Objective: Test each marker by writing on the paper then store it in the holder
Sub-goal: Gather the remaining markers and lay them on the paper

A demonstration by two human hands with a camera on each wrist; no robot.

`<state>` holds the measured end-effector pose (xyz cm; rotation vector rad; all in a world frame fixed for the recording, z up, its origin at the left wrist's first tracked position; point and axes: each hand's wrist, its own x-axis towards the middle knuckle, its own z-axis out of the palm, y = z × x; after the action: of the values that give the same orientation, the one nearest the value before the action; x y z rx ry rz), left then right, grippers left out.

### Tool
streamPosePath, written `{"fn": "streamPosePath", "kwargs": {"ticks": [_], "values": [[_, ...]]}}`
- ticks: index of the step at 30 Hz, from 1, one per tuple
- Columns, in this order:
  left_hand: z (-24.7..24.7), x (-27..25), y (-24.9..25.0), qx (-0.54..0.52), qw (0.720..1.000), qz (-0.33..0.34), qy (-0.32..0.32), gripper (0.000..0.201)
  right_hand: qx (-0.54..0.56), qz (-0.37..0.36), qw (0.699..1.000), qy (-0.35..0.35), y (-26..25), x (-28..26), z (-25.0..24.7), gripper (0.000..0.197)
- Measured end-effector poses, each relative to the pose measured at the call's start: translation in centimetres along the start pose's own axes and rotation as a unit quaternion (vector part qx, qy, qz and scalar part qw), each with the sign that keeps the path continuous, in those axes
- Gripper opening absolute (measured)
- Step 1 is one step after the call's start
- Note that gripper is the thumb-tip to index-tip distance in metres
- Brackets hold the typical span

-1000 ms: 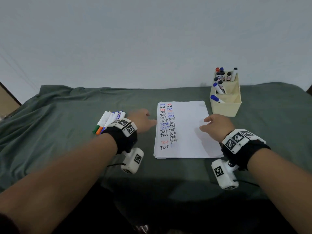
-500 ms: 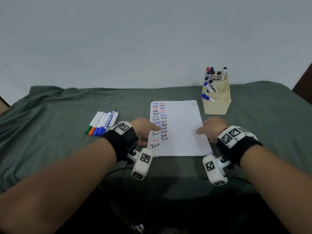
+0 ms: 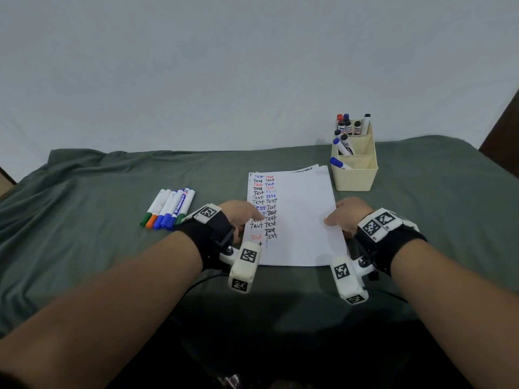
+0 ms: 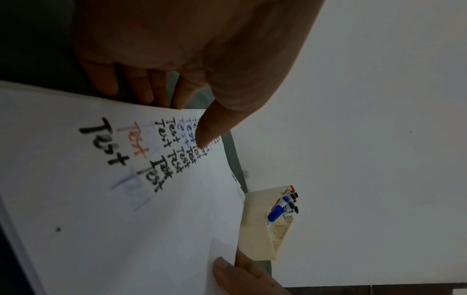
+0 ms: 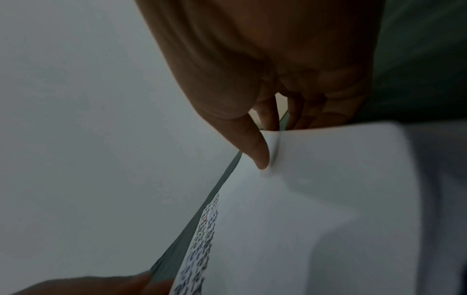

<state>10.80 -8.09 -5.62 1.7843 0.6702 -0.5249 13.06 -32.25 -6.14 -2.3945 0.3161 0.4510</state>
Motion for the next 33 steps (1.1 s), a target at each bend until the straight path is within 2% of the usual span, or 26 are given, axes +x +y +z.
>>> {"fn": "streamPosePath", "kwargs": {"ticks": [2, 4, 7, 11, 13, 19, 23, 29, 33], "values": [[-0.1, 0.0, 0.3, 0.008, 1.000, 0.023, 0.010, 0.036, 0.020, -0.014, 1.000, 0.009, 0.2, -0.1, 0.0, 0.017], [-0.3, -0.1, 0.4, 0.009, 1.000, 0.007, -0.002, 0.028, 0.031, -0.022, 0.999, 0.006, 0.4, 0.0, -0.1, 0.010], [-0.6, -0.2, 0.2, -0.007, 1.000, 0.004, -0.016, 0.017, 0.042, -0.019, 0.999, -0.011, 1.0, 0.1, -0.1, 0.033], [-1.0, 0.2, -0.7, -0.045, 0.997, 0.056, -0.016, 0.033, 0.015, -0.032, 0.999, -0.009, 1.1, -0.1, -0.1, 0.034], [-1.2, 0.7, -1.2, -0.023, 0.995, 0.091, -0.017, 0.040, 0.000, -0.038, 0.999, -0.002, 0.8, -0.5, -0.1, 0.032], [-1.6, 1.3, -1.9, -0.040, 0.992, 0.096, -0.074, 0.048, 0.073, -0.056, 0.995, -0.037, 1.6, -0.3, -0.1, 0.038], [-1.5, 1.2, -2.1, -0.071, 0.988, 0.098, -0.097, 0.048, 0.079, -0.064, 0.994, -0.044, 1.9, -0.1, 0.0, 0.040], [-2.2, 1.7, -2.3, -0.067, 0.987, 0.087, -0.116, 0.070, 0.121, -0.060, 0.990, -0.043, 2.6, 0.2, 0.2, 0.042], [-2.3, 1.8, -2.2, -0.021, 0.986, 0.141, -0.083, 0.082, 0.113, -0.093, 0.989, -0.014, 2.5, 0.5, 0.5, 0.060]]}}
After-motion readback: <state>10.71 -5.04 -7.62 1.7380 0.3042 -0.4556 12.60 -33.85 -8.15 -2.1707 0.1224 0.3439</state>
